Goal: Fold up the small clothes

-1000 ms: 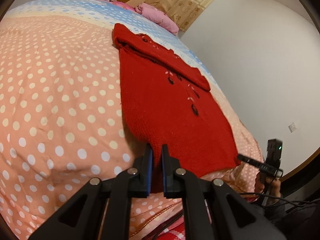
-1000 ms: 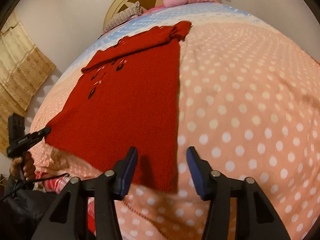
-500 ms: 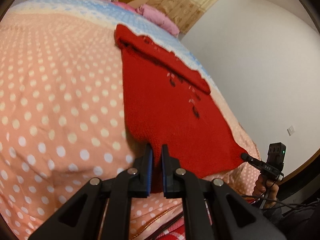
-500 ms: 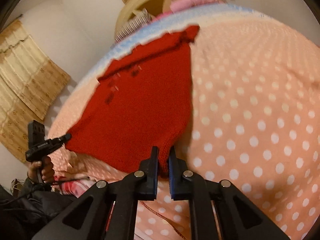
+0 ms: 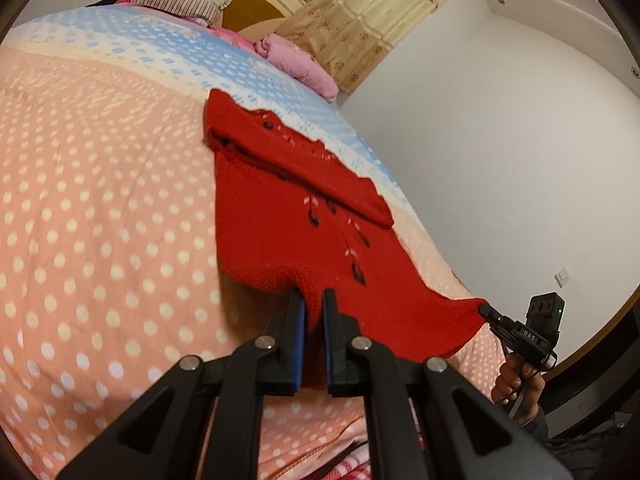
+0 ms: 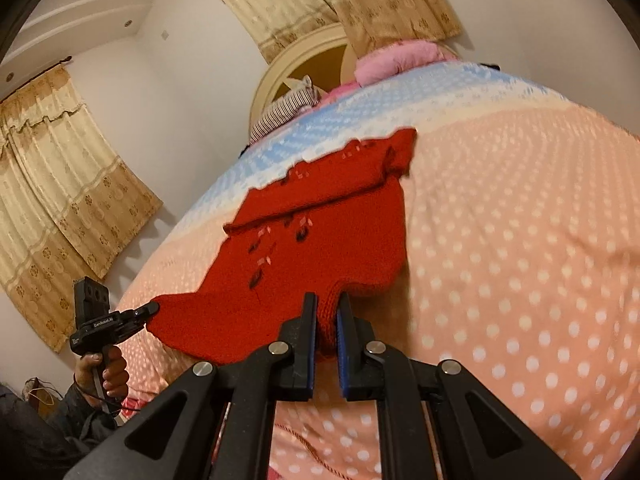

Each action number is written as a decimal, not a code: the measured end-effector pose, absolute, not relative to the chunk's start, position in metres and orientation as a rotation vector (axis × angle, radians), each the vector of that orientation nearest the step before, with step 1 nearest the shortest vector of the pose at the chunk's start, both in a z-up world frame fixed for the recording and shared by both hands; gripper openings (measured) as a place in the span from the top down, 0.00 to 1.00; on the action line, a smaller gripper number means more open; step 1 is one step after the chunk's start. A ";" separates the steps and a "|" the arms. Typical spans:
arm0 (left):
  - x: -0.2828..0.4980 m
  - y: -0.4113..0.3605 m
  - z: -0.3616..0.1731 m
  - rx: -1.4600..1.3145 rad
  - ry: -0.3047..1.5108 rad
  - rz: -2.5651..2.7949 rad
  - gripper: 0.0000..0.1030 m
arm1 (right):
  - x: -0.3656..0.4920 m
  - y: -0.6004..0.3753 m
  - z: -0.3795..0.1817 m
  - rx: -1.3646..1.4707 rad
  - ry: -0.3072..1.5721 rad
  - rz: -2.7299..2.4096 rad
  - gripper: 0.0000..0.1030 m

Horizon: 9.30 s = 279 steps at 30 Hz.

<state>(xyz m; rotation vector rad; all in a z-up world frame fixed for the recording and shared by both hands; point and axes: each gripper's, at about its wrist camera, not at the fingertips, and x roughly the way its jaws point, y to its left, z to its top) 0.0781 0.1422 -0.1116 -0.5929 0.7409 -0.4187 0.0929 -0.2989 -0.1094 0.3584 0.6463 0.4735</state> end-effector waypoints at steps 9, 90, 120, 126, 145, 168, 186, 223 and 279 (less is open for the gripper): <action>0.106 0.145 -0.092 -0.618 0.687 -0.435 0.92 | 0.124 -0.295 -0.078 0.342 0.571 0.458 0.92; 0.360 0.168 -0.116 -0.170 0.778 0.136 0.09 | 0.439 -0.188 -0.105 0.038 0.767 0.216 0.25; 0.304 0.175 -0.144 -0.241 0.780 0.076 0.00 | 0.359 -0.247 -0.141 0.155 0.843 0.187 0.51; 0.305 0.166 -0.146 -0.186 0.798 0.073 0.00 | 0.346 -0.238 -0.137 0.019 0.798 0.146 0.83; 0.306 0.178 -0.158 -0.308 0.847 0.033 0.00 | 0.422 -0.211 -0.137 0.017 0.895 0.130 0.76; 0.308 0.178 -0.160 -0.302 0.855 0.039 0.00 | 0.397 -0.166 -0.103 -0.050 0.759 0.122 0.55; 0.291 0.214 -0.162 -0.544 0.749 -0.031 0.00 | 0.459 -0.067 -0.139 -0.027 0.907 0.254 0.55; 0.329 0.203 -0.158 -0.501 0.825 -0.137 0.00 | 0.263 -0.009 -0.126 -0.356 0.643 0.556 0.48; 0.367 0.173 -0.121 -0.651 0.792 -0.441 0.82 | 0.254 0.004 -0.121 -0.368 0.509 0.467 0.91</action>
